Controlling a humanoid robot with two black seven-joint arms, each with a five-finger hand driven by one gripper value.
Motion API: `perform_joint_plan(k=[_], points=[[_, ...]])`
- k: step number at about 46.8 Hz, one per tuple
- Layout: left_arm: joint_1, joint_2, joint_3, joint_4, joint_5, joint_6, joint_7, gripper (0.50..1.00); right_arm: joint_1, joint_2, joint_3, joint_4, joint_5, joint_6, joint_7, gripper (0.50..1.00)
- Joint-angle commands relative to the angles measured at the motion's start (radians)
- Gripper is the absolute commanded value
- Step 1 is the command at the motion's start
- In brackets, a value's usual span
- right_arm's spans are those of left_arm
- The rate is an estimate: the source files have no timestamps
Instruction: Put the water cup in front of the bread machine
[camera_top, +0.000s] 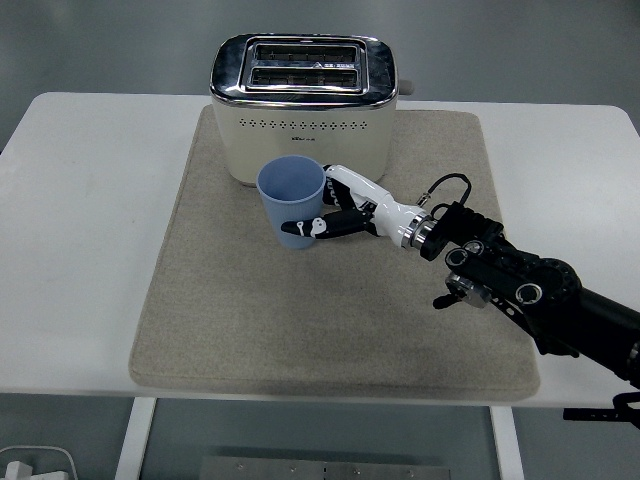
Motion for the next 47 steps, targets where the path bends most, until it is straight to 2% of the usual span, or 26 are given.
perform_joint_plan(k=[1,24,31,40,47], points=[[0.000,0.000,0.000,0.000,0.000,0.000,0.000,0.999,0.001,-0.001,0.001,-0.007,0.000,-0.002,0.000,0.950],[0.000,0.000,0.000,0.000,0.000,0.000,0.000,0.999,-0.002,-0.001,0.007,-0.010,0.003,0.011,0.000,0.950],[0.000,0.000,0.000,0.000,0.000,0.000,0.000,0.999,0.000,-0.019,0.008,-0.002,0.005,0.014,0.000,0.950],[0.000,0.000,0.000,0.000,0.000,0.000,0.000,0.999,-0.005,-0.085,0.013,0.030,0.006,0.044,0.002,0.950],[0.000,0.000,0.000,-0.002,0.000,0.000,0.000,0.999,-0.010,-0.162,0.014,0.074,0.006,0.067,0.008,0.950]])
